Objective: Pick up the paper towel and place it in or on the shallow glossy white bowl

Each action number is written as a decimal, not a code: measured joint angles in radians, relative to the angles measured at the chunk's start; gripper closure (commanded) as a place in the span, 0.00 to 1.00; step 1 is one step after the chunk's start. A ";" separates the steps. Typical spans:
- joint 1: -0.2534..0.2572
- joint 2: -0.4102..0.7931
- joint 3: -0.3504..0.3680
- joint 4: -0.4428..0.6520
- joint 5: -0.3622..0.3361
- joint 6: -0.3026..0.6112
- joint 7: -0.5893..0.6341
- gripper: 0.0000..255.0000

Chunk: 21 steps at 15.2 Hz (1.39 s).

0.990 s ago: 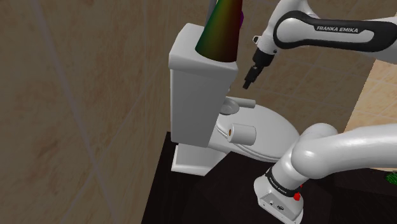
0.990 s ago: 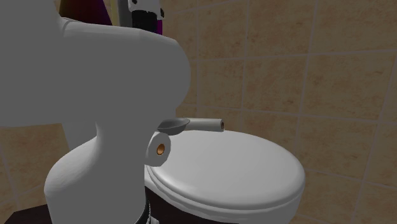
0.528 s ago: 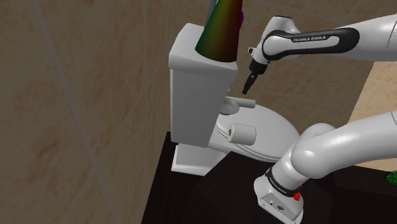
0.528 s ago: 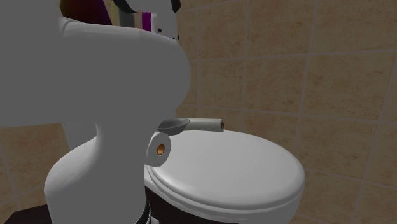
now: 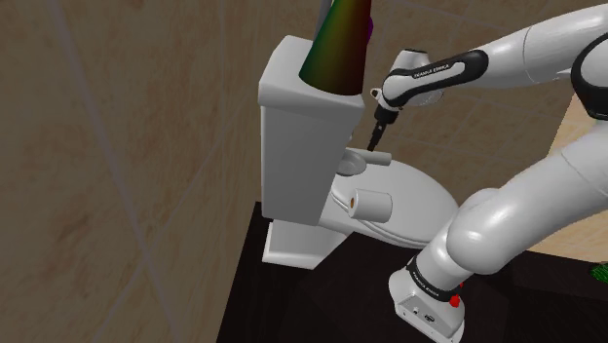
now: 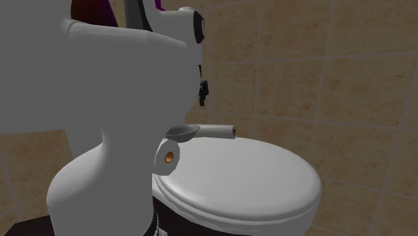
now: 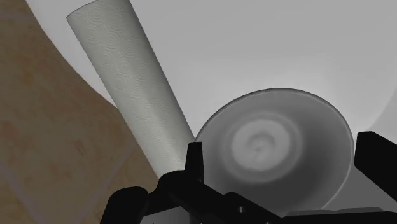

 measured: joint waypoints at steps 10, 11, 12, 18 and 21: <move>-0.030 0.433 -0.064 0.219 0.252 0.160 -0.396 0.00; -0.036 0.450 -0.060 0.222 0.264 0.172 -0.411 0.00; -0.041 0.464 -0.056 0.220 0.275 0.185 -0.421 0.00; -0.070 0.535 -0.033 0.223 0.335 0.250 -0.468 0.00; -0.071 0.541 -0.030 0.223 0.340 0.257 -0.470 0.00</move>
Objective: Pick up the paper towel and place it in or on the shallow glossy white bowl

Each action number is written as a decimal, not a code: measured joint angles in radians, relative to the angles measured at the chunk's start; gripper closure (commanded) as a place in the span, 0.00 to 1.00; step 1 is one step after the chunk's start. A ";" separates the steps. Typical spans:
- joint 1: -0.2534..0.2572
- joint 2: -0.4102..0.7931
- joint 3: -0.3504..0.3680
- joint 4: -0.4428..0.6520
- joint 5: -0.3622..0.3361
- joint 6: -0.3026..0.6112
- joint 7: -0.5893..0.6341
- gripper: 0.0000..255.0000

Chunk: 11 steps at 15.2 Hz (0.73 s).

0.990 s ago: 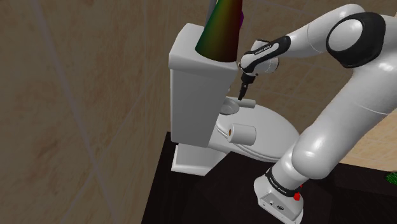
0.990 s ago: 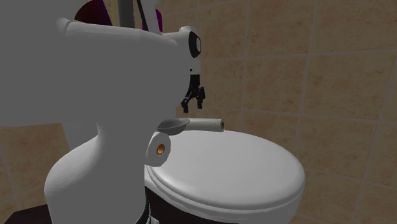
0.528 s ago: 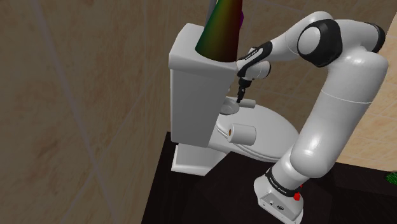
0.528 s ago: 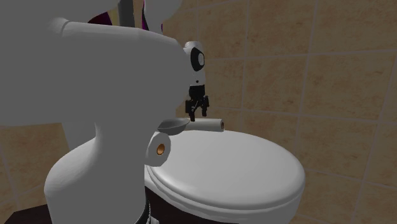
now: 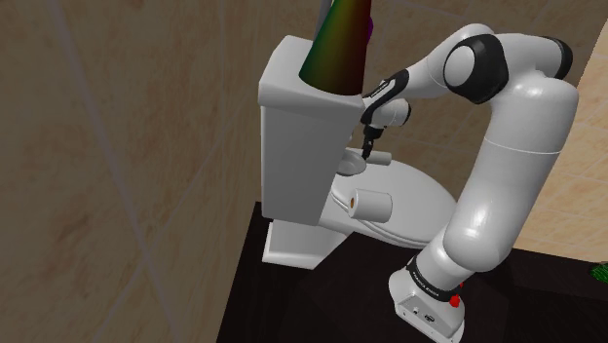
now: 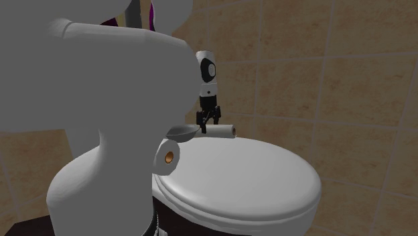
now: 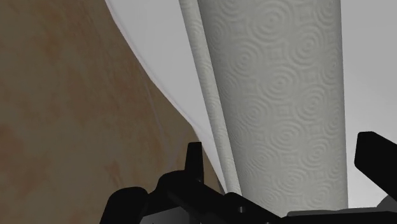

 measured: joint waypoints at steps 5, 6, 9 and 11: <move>-0.001 0.004 0.001 0.000 0.002 -0.001 -0.002 1.00; -0.001 0.005 0.001 0.001 0.002 -0.002 -0.002 1.00; -0.001 0.007 0.002 0.003 0.003 -0.003 -0.002 1.00; -0.002 0.008 0.002 0.003 0.004 -0.003 -0.003 1.00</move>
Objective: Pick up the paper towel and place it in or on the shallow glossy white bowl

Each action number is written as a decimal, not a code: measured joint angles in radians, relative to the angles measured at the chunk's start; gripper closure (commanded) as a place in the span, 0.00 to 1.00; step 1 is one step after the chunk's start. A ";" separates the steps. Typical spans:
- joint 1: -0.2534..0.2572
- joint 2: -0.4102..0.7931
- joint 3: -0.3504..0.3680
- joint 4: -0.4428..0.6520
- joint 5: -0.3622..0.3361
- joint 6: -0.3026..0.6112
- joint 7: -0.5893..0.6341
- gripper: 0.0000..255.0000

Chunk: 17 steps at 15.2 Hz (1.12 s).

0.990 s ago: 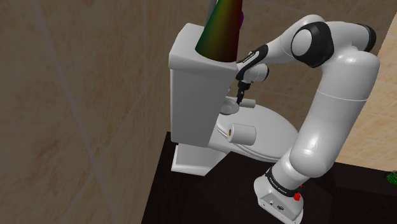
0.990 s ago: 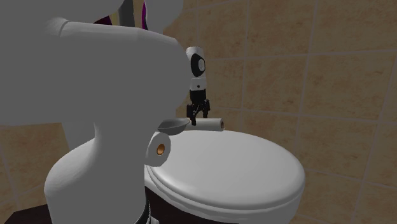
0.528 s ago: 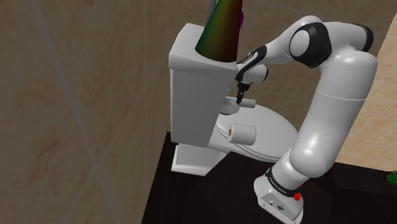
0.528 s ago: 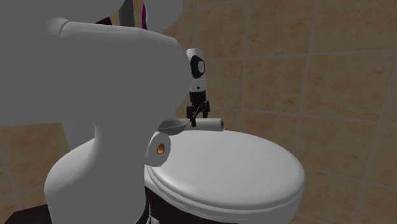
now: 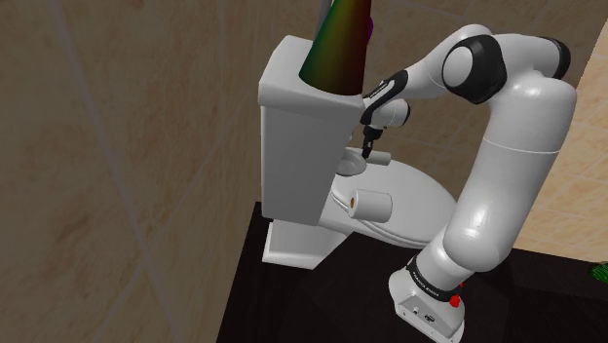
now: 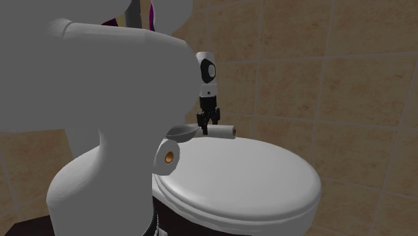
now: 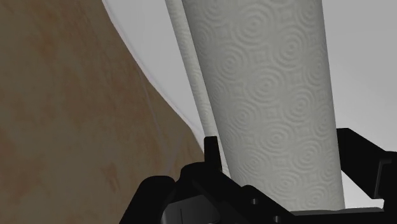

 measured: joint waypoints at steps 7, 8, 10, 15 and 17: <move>0.017 -0.039 -0.016 -0.002 -0.032 -0.033 0.022 1.00; 0.018 -0.047 -0.019 0.000 -0.037 -0.041 0.024 1.00; 0.025 -0.067 -0.027 0.005 -0.054 -0.064 0.035 1.00; 0.041 -0.121 -0.044 0.015 -0.098 -0.120 0.063 1.00; 0.044 -0.142 -0.049 0.026 -0.115 -0.148 0.073 1.00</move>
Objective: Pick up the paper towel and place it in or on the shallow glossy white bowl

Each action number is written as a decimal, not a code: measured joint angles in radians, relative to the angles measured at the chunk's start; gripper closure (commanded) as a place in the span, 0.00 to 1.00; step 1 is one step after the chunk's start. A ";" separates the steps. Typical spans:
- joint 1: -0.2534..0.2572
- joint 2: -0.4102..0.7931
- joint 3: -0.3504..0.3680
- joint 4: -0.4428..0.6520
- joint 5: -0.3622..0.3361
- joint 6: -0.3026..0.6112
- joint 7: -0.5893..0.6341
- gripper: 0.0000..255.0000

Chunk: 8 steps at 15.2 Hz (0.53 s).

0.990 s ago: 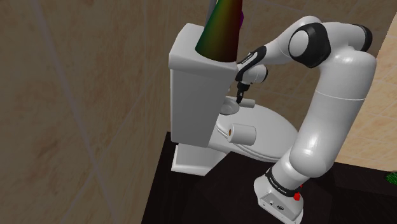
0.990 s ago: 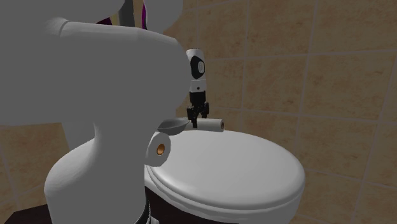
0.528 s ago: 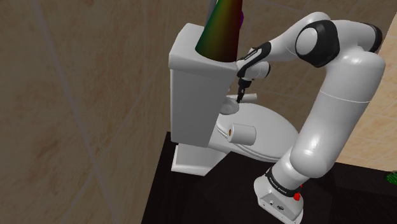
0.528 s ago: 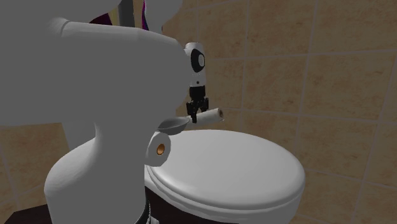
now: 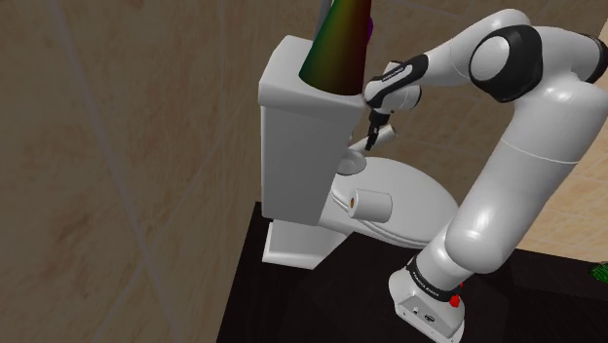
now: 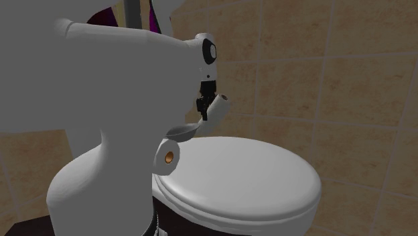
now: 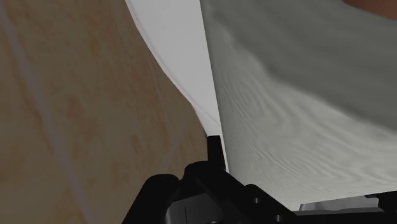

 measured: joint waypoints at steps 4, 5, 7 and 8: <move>0.008 -0.042 -0.008 0.017 -0.033 -0.052 0.020 1.00; 0.010 -0.051 -0.009 0.019 -0.039 -0.062 0.024 1.00; 0.012 -0.067 -0.011 0.033 -0.051 -0.090 0.031 1.00; 0.013 -0.075 -0.012 0.042 -0.056 -0.104 0.034 1.00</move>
